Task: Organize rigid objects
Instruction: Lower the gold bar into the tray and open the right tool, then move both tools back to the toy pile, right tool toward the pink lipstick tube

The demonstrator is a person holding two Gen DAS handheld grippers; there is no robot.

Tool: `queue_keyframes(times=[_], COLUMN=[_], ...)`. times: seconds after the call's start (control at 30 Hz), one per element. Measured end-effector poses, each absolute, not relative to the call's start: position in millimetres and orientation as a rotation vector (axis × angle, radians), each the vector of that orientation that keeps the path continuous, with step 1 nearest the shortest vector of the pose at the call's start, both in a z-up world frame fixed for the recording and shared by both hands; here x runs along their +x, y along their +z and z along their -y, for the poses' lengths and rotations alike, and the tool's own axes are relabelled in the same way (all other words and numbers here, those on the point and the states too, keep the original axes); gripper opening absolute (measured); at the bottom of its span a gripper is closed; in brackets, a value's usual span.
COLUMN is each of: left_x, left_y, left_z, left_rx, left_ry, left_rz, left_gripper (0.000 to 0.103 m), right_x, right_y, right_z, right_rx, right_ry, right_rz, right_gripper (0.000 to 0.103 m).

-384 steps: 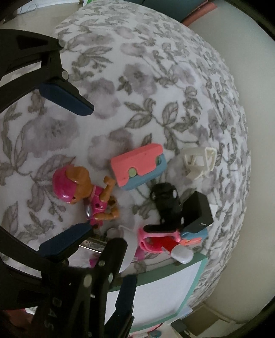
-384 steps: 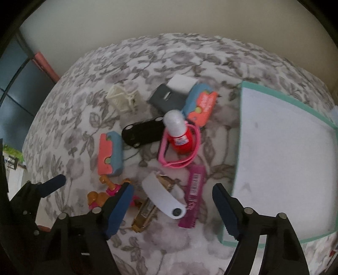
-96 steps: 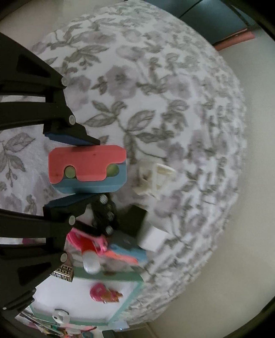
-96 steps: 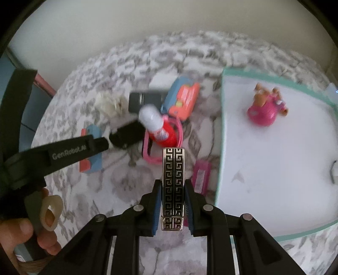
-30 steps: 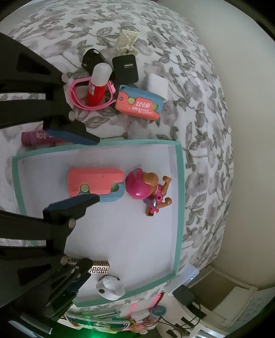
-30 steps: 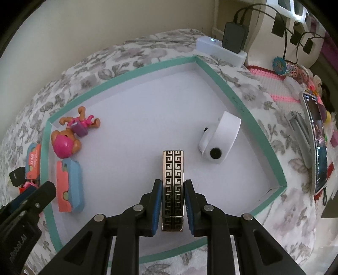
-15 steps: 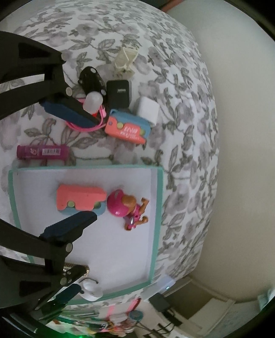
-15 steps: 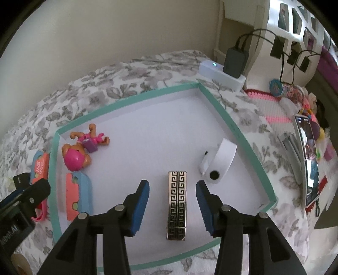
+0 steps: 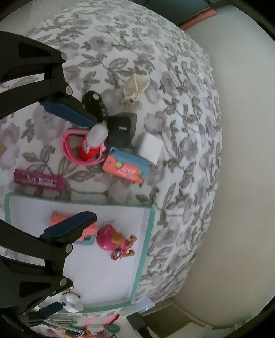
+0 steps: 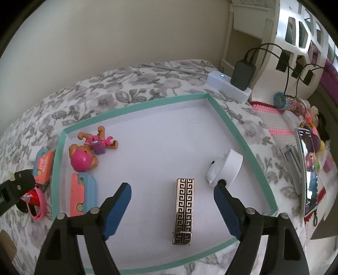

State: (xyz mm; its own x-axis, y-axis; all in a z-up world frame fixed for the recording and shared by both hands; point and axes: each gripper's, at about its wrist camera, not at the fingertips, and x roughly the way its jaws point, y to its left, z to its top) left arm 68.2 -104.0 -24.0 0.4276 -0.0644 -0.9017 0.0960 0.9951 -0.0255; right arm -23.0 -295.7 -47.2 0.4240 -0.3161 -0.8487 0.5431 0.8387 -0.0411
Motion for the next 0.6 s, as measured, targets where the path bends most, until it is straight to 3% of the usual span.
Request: queue_keyframes(times=[0.17,0.6], left_x=[75,91], left_y=[-25,-10], left_z=[88,25], left_rx=[0.007,-0.059], left_ry=[-0.070,0.071], left_rz=[-1.138,-1.123], left_gripper=[0.083,0.084], right_x=[-23,-9], right_y=[-49,-32], right_z=[296,253], right_rx=[0.264,0.240], right_ry=[-0.550,-0.387], right_rz=[-1.002,-0.982], right_gripper=[0.100,0.102])
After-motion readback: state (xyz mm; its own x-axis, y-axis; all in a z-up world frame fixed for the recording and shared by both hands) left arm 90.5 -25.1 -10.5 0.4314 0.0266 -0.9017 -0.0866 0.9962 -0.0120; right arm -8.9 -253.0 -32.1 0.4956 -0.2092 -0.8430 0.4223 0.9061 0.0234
